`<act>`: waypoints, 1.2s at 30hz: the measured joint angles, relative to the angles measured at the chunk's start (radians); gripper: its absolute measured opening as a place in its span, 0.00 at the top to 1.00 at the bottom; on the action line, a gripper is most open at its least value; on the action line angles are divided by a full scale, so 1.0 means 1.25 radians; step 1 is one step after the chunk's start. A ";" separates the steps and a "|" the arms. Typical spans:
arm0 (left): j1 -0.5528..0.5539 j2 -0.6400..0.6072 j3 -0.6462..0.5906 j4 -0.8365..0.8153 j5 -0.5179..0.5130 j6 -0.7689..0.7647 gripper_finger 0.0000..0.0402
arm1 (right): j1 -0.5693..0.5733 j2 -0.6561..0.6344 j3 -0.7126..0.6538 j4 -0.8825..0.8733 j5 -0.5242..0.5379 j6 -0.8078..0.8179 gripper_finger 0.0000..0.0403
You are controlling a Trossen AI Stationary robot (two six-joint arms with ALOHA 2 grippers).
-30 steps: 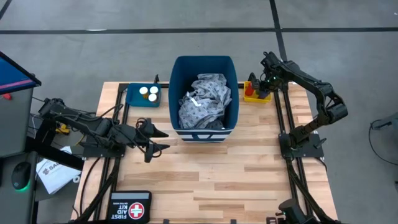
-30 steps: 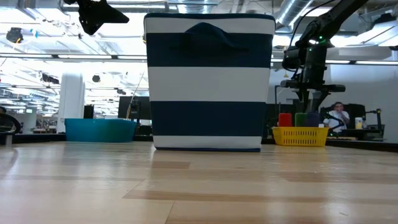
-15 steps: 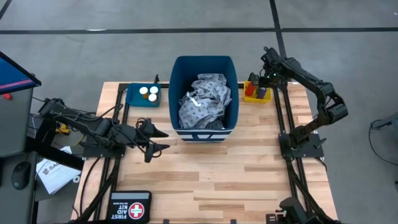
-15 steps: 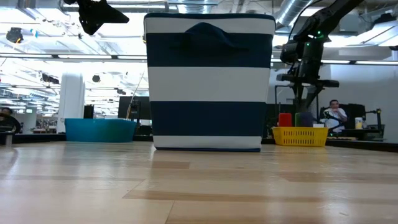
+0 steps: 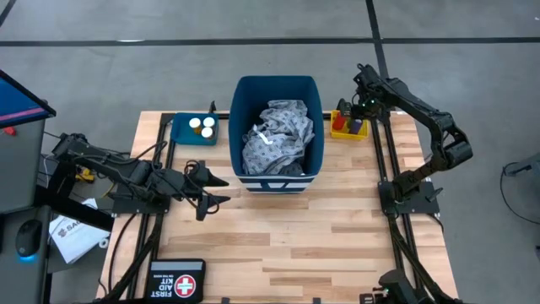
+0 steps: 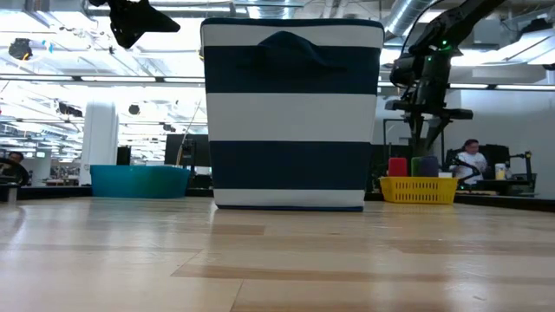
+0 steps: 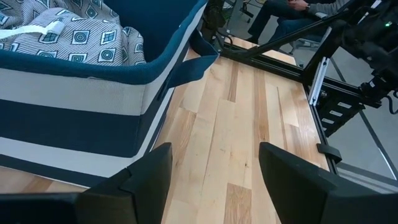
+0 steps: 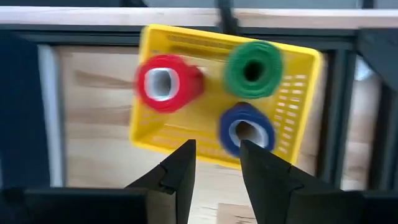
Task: Pick & place medical supplies in basket/bin
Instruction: Return to Home Position
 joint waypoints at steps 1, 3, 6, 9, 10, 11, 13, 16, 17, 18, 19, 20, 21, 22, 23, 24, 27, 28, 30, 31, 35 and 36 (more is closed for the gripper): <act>0.000 0.000 0.000 0.000 0.000 0.000 0.42 | 0.004 -0.005 0.000 0.003 -0.009 -0.004 0.70; 0.000 0.000 0.000 0.000 0.000 0.000 0.42 | 0.014 -0.020 0.000 0.021 -0.039 -0.014 0.70; 0.000 0.000 0.000 0.007 0.009 0.001 0.42 | 0.041 -0.066 0.000 0.052 -0.101 -0.022 0.70; 0.000 0.000 0.000 0.039 0.027 0.023 0.42 | 0.086 -0.134 0.000 0.107 -0.191 -0.058 0.70; 0.000 0.000 0.000 0.059 0.031 0.038 0.42 | 0.105 -0.160 0.000 0.133 -0.233 -0.084 0.70; 0.000 0.000 0.000 0.085 0.032 0.056 0.42 | 0.125 -0.188 0.000 0.163 -0.281 -0.109 0.70; 0.005 -0.008 0.000 0.148 0.033 0.099 0.42 | 0.176 -0.248 0.000 0.220 -0.374 -0.144 0.70; 0.033 -0.035 0.001 0.196 0.033 0.140 0.42 | 0.274 -0.329 0.001 0.260 -0.422 -0.158 0.70; 0.043 -0.052 0.001 0.180 0.032 0.144 0.42 | 0.309 -0.354 0.001 0.264 -0.417 -0.156 0.70; 0.052 -0.073 0.001 0.157 0.032 0.145 0.42 | 0.344 -0.380 0.001 0.267 -0.406 -0.148 0.70; 0.058 -0.100 0.001 0.132 0.032 0.145 0.42 | 0.377 -0.405 0.001 0.266 -0.386 -0.135 0.70; 0.063 -0.131 0.001 0.102 0.030 0.146 0.42 | 0.409 -0.428 -0.001 0.267 -0.364 -0.118 0.70; 0.065 -0.164 0.001 0.077 0.028 0.148 0.43 | 0.444 -0.452 -0.006 0.272 -0.337 -0.099 0.70; 0.066 -0.197 0.001 0.048 0.028 0.152 0.43 | 0.478 -0.475 -0.015 0.280 -0.310 -0.080 0.70; 0.066 -0.232 -0.003 0.014 0.024 0.154 0.44 | 0.511 -0.497 -0.027 0.292 -0.280 -0.060 0.70; 0.066 -0.267 -0.018 -0.011 0.015 0.153 0.45 | 0.544 -0.519 -0.042 0.308 -0.249 -0.042 0.70; 0.065 -0.372 -0.105 -0.016 -0.009 0.126 0.48 | 0.632 -0.576 -0.081 0.342 -0.147 0.004 0.70; 0.065 -0.399 -0.144 0.012 -0.010 0.123 0.48 | 0.659 -0.594 -0.098 0.361 -0.113 0.020 0.70; 0.067 -0.423 -0.226 0.108 -0.013 0.144 0.50 | 0.705 -0.621 -0.126 0.386 -0.040 0.050 0.70; 0.073 -0.422 -0.264 0.166 -0.021 0.167 0.51 | 0.725 -0.630 -0.141 0.408 -0.008 0.060 0.70; 0.137 -0.397 -0.363 0.306 -0.047 0.234 0.55 | 0.787 -0.646 -0.194 0.496 0.086 0.099 0.70; 0.154 -0.406 -0.375 0.308 -0.037 0.237 0.56 | 0.799 -0.645 -0.204 0.525 0.100 0.110 0.70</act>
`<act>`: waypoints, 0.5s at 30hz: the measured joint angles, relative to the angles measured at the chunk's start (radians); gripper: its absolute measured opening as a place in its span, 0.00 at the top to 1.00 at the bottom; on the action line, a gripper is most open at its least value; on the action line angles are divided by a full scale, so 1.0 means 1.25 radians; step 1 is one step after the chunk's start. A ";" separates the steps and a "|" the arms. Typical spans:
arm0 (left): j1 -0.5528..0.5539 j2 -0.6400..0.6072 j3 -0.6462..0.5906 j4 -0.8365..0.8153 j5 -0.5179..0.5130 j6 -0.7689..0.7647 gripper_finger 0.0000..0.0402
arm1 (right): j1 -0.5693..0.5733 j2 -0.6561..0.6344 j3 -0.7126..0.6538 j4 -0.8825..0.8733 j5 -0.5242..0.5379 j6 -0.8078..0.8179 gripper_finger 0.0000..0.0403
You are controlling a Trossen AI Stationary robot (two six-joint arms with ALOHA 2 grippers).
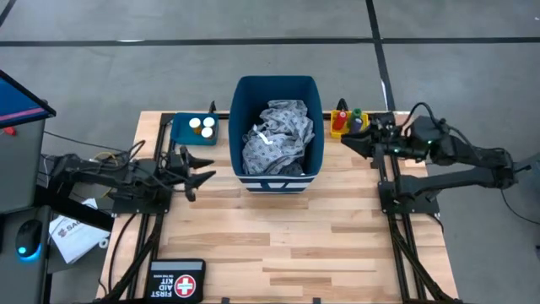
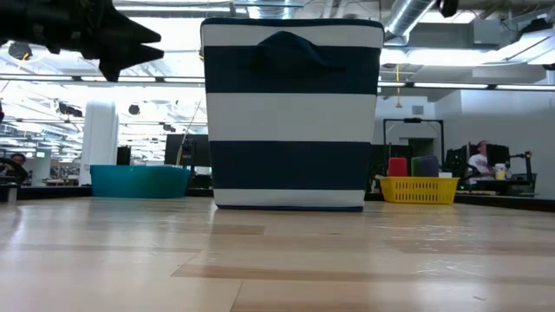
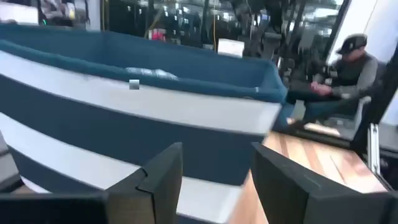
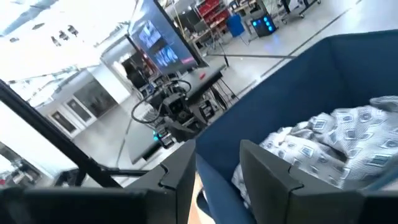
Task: Pick & place medical supplies in basket/bin
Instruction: Return to Home Position
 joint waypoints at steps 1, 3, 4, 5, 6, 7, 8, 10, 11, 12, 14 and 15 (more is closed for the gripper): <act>0.017 -0.012 -0.007 0.006 0.015 0.005 0.57 | 0.011 0.003 -0.011 0.026 0.011 0.009 0.70; 0.047 -0.041 -0.020 0.015 0.053 0.020 0.58 | 0.031 0.015 -0.025 0.042 0.026 0.024 0.70; 0.062 -0.057 -0.029 0.011 0.075 0.022 0.59 | 0.040 0.024 -0.025 0.045 0.034 0.031 0.70; 0.076 -0.071 -0.035 0.010 0.104 0.022 0.60 | 0.048 0.033 -0.025 0.048 0.038 0.037 0.70; 0.087 -0.087 -0.044 0.010 0.135 0.020 0.60 | 0.055 0.043 -0.025 0.048 0.043 0.039 0.70; 0.095 -0.103 -0.054 0.006 0.160 0.015 0.60 | 0.062 0.052 -0.025 0.058 0.050 0.039 0.70; 0.101 -0.119 -0.064 0.000 0.182 0.011 0.61 | 0.068 0.059 -0.025 0.070 0.055 0.040 0.70; 0.105 -0.142 -0.080 -0.009 0.206 -0.001 0.61 | 0.075 0.065 -0.025 0.078 0.064 0.039 0.70; 0.104 -0.154 -0.091 -0.016 0.213 -0.003 0.61 | 0.075 0.065 -0.025 0.076 0.074 0.040 0.70; 0.104 -0.165 -0.100 -0.018 0.221 -0.003 0.62 | 0.075 0.064 -0.025 0.077 0.086 0.040 0.70; 0.104 -0.184 -0.117 -0.013 0.232 -0.003 0.63 | 0.075 0.061 -0.025 0.079 0.107 0.039 0.70; 0.104 -0.192 -0.127 -0.014 0.240 -0.003 0.63 | 0.075 0.057 -0.025 0.079 0.118 0.039 0.70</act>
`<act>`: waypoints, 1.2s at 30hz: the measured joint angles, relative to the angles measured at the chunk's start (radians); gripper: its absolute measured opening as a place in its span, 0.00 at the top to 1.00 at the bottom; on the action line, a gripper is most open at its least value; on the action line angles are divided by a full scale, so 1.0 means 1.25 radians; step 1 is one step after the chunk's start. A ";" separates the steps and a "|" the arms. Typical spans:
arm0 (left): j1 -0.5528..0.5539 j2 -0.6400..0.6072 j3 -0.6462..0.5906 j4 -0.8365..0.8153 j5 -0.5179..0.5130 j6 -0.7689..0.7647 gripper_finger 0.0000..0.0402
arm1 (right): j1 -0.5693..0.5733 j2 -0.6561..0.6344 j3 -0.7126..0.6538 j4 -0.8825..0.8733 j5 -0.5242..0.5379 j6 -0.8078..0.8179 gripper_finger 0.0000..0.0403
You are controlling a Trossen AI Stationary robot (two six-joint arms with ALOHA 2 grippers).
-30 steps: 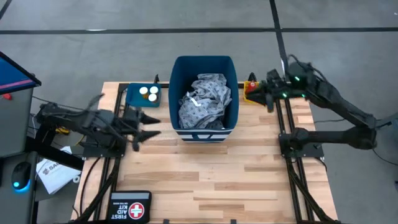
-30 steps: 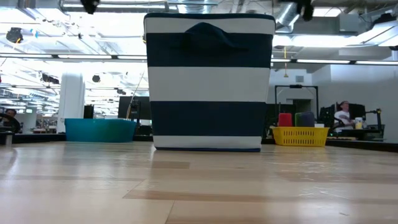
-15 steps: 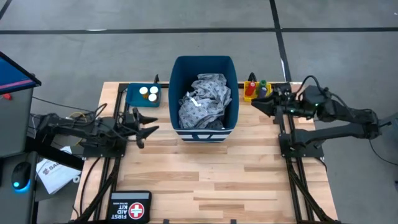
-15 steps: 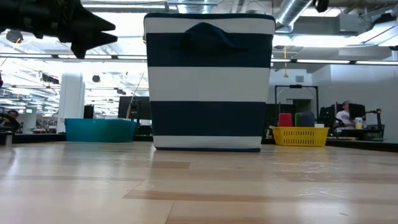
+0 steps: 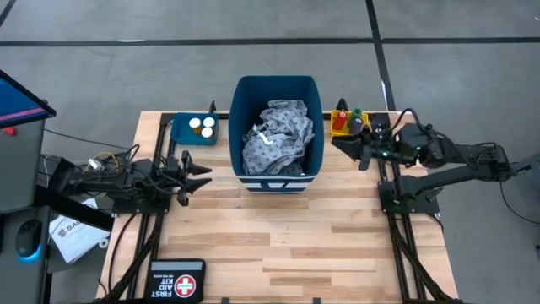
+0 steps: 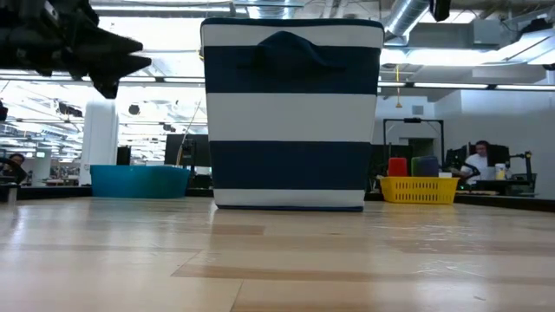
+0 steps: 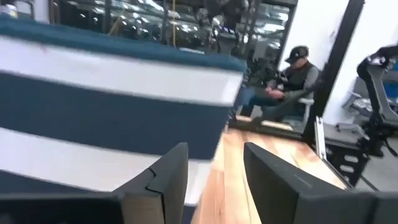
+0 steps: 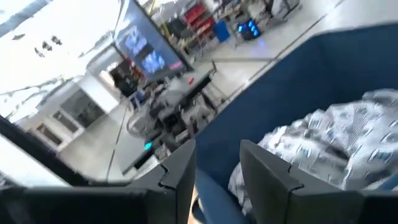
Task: Pick & place medical supplies in basket/bin
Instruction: Return to Home Position
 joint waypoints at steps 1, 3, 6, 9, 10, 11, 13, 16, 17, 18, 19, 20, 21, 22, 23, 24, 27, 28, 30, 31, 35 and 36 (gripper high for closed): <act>0.000 -0.004 -0.008 -0.001 0.007 0.000 0.63 | 0.000 -0.005 0.000 0.003 0.010 0.000 0.70; 0.000 -0.013 -0.024 0.003 0.020 0.001 0.64 | -0.001 -0.015 0.000 0.012 0.022 -0.001 0.70; 0.000 -0.017 -0.044 0.031 0.048 0.014 0.65 | -0.001 -0.026 0.000 0.032 0.025 -0.018 0.70; 0.000 -0.017 -0.056 0.032 0.069 0.021 0.65 | -0.001 -0.037 0.000 0.033 0.039 -0.032 0.70; 0.000 -0.017 -0.057 0.032 0.069 0.025 0.65 | -0.001 -0.041 0.000 0.033 0.039 -0.039 0.70; 0.000 -0.017 -0.057 0.031 0.069 0.035 0.65 | -0.001 -0.045 0.000 0.033 0.040 -0.043 0.70; 0.000 -0.017 -0.057 0.029 0.069 0.050 0.65 | -0.001 -0.050 0.000 0.033 0.041 -0.054 0.70; 0.000 -0.017 -0.057 0.028 0.069 0.065 0.65 | -0.002 -0.061 0.000 0.031 0.047 -0.066 0.70; 0.000 -0.017 -0.057 0.026 0.069 0.069 0.65 | -0.002 -0.064 0.000 0.032 0.054 -0.071 0.70; 0.000 -0.017 -0.057 0.023 0.069 0.074 0.65 | -0.002 -0.069 0.000 0.031 0.059 -0.076 0.70; 0.000 -0.017 -0.057 0.019 0.069 0.077 0.65 | -0.002 -0.075 0.000 0.031 0.060 -0.082 0.70; 0.000 -0.017 -0.057 0.014 0.069 0.078 0.65 | -0.002 -0.082 0.000 0.031 0.060 -0.088 0.70; 0.000 -0.017 -0.057 0.011 0.069 0.078 0.65 | -0.002 -0.087 0.000 0.033 0.061 -0.094 0.70; 0.000 -0.017 -0.057 0.007 0.069 0.078 0.65 | -0.002 -0.093 0.001 0.033 0.063 -0.099 0.70; 0.000 -0.017 -0.057 0.002 0.070 0.078 0.65 | -0.002 -0.101 0.001 0.033 0.069 -0.102 0.70; 0.000 -0.017 -0.057 -0.004 0.074 0.081 0.65 | -0.002 -0.107 0.001 0.033 0.073 -0.106 0.70; 0.000 -0.017 -0.057 -0.030 0.078 0.095 0.65 | -0.002 -0.122 0.001 0.031 0.077 -0.123 0.70; 0.000 -0.016 -0.057 -0.046 0.075 0.099 0.65 | -0.002 -0.126 0.001 0.030 0.077 -0.127 0.70; 0.000 -0.015 -0.057 -0.050 0.076 0.095 0.65 | -0.002 -0.132 0.001 0.025 0.077 -0.132 0.70; 0.000 -0.016 -0.057 -0.049 0.077 0.091 0.65 | -0.002 -0.133 0.001 0.022 0.077 -0.134 0.70; 0.000 -0.014 -0.058 -0.046 0.048 0.095 0.65 | -0.001 -0.136 0.001 0.014 0.075 -0.135 0.70; 0.000 -0.009 -0.058 -0.043 0.035 0.095 0.65 | -0.001 -0.136 0.001 0.014 0.075 -0.136 0.70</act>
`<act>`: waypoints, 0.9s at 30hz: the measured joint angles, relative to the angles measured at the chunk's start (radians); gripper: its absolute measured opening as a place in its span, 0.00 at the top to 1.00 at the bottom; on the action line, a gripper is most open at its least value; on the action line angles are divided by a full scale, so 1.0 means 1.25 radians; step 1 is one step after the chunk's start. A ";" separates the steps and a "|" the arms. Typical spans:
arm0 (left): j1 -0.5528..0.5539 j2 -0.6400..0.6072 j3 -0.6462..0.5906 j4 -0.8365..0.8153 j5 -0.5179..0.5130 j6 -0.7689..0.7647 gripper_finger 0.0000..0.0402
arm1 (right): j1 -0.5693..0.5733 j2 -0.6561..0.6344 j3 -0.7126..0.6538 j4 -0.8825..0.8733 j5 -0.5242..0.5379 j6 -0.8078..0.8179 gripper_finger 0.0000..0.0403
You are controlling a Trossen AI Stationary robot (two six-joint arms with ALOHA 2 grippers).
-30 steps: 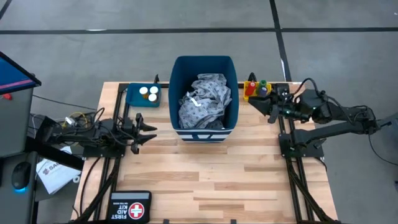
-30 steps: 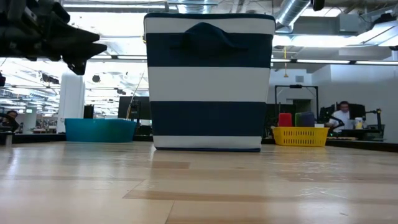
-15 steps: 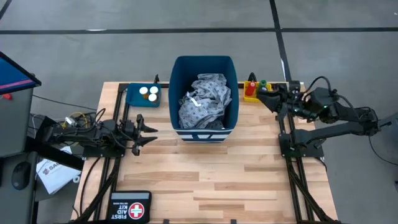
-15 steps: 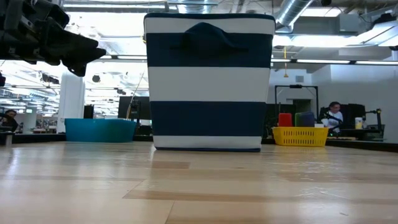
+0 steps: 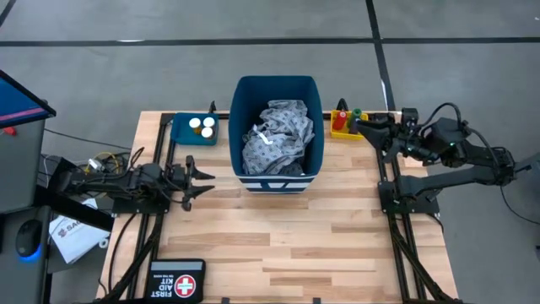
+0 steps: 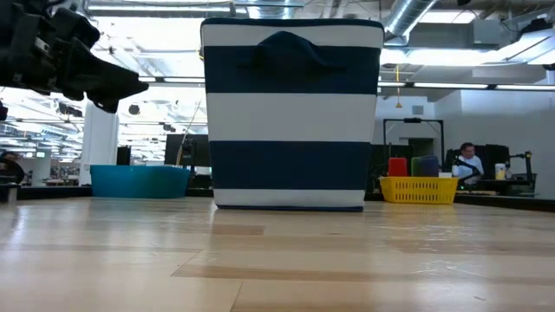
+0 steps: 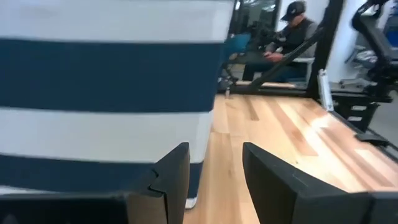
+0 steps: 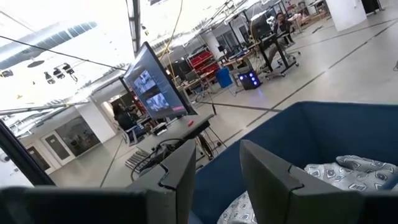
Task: Pick & place medical supplies in basket/bin
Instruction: Return to Home Position
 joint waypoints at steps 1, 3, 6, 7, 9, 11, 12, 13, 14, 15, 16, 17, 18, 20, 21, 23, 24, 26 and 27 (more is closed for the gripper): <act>0.000 0.006 0.000 0.001 -0.006 -0.003 0.65 | 0.000 0.000 0.000 0.000 0.000 -0.003 0.70; 0.000 0.016 0.000 0.006 -0.009 -0.005 0.65 | 0.000 0.001 0.000 0.004 0.000 -0.005 0.70; 0.000 0.029 0.000 0.025 -0.010 -0.006 0.65 | 0.000 0.002 0.000 0.002 -0.014 -0.010 0.70; 0.000 0.032 0.000 0.026 -0.010 -0.006 0.65 | 0.000 0.002 0.000 0.001 -0.021 -0.013 0.70; 0.000 0.035 0.000 0.027 -0.010 -0.006 0.65 | 0.000 0.002 0.000 -0.007 -0.039 -0.033 0.70; 0.000 0.037 0.000 0.028 -0.010 -0.006 0.65 | 0.000 -0.004 0.000 -0.027 -0.050 -0.061 0.70; 0.000 0.037 0.000 0.028 -0.010 -0.006 0.65 | 0.000 -0.013 0.000 -0.042 -0.055 -0.079 0.70; 0.000 0.037 0.000 0.029 -0.010 -0.006 0.65 | 0.000 -0.024 -0.001 -0.054 -0.058 -0.097 0.70; 0.000 0.037 0.000 0.029 -0.010 -0.006 0.65 | 0.000 -0.035 -0.002 -0.061 -0.058 -0.115 0.70; 0.000 0.037 0.000 0.029 -0.010 -0.006 0.65 | 0.000 -0.044 -0.001 -0.059 -0.058 -0.132 0.70; 0.000 0.037 0.000 0.029 -0.010 -0.006 0.65 | 0.000 -0.056 -0.001 -0.059 -0.056 -0.152 0.70; 0.000 0.037 0.000 0.029 -0.010 -0.006 0.65 | 0.000 -0.065 0.001 -0.058 -0.047 -0.170 0.70; 0.000 0.037 0.000 0.029 -0.010 -0.006 0.65 | 0.000 -0.071 0.001 -0.060 -0.031 -0.183 0.70; 0.000 0.037 0.000 0.030 -0.010 -0.006 0.65 | 0.000 -0.076 0.001 -0.091 -0.005 -0.208 0.70; 0.000 0.037 0.000 0.030 -0.010 -0.006 0.65 | 0.000 -0.081 0.000 -0.117 0.015 -0.211 0.70; 0.000 0.037 0.000 0.030 -0.010 -0.006 0.65 | 0.000 -0.091 -0.001 -0.180 0.052 -0.204 0.70; 0.000 0.037 0.000 0.030 -0.010 -0.006 0.65 | 0.000 -0.094 0.000 -0.201 0.057 -0.201 0.70; 0.000 0.037 0.000 0.030 -0.010 -0.006 0.65 | 0.000 -0.098 0.000 -0.241 0.055 -0.196 0.70; 0.000 0.037 0.000 0.030 -0.010 -0.006 0.65 | 0.000 -0.099 -0.001 -0.256 0.041 -0.195 0.70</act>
